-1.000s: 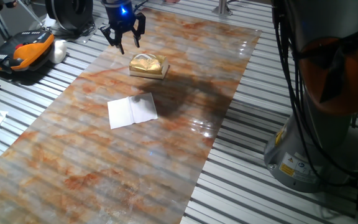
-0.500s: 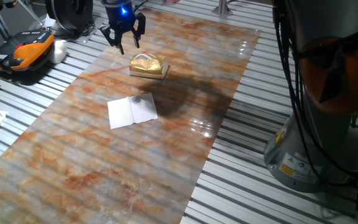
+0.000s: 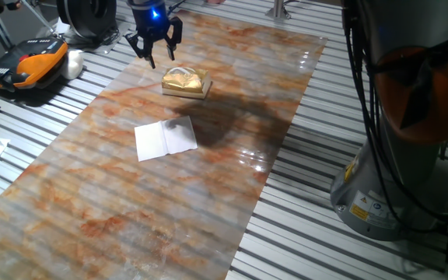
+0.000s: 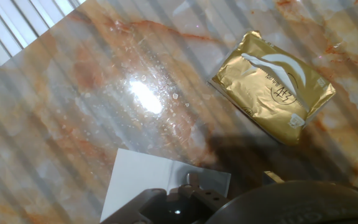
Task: Pull out a napkin
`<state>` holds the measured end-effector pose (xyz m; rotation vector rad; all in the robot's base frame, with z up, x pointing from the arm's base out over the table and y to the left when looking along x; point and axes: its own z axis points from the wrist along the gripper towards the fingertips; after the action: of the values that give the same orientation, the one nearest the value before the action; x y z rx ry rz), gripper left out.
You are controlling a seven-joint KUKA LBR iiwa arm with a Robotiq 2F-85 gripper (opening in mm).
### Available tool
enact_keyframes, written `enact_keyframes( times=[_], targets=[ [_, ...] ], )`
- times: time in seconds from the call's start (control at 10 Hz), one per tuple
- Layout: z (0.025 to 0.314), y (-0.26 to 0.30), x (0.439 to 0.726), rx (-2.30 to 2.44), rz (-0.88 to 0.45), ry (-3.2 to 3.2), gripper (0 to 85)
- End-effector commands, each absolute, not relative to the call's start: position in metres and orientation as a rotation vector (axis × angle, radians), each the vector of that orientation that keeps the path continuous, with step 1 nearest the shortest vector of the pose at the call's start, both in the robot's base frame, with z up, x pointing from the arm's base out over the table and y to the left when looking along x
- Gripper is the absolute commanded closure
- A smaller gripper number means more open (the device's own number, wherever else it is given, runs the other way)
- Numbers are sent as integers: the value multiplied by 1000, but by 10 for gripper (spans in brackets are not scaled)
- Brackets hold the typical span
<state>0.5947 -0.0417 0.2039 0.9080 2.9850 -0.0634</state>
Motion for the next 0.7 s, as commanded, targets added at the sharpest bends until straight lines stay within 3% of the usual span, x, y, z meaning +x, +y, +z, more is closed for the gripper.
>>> enact_keyframes(
  times=[0.0, 0.6],
  targets=[
    [204, -42, 595, 908, -58, 2986, 340],
    [202, -40, 593, 911, -55, 2980, 340]
  ],
)
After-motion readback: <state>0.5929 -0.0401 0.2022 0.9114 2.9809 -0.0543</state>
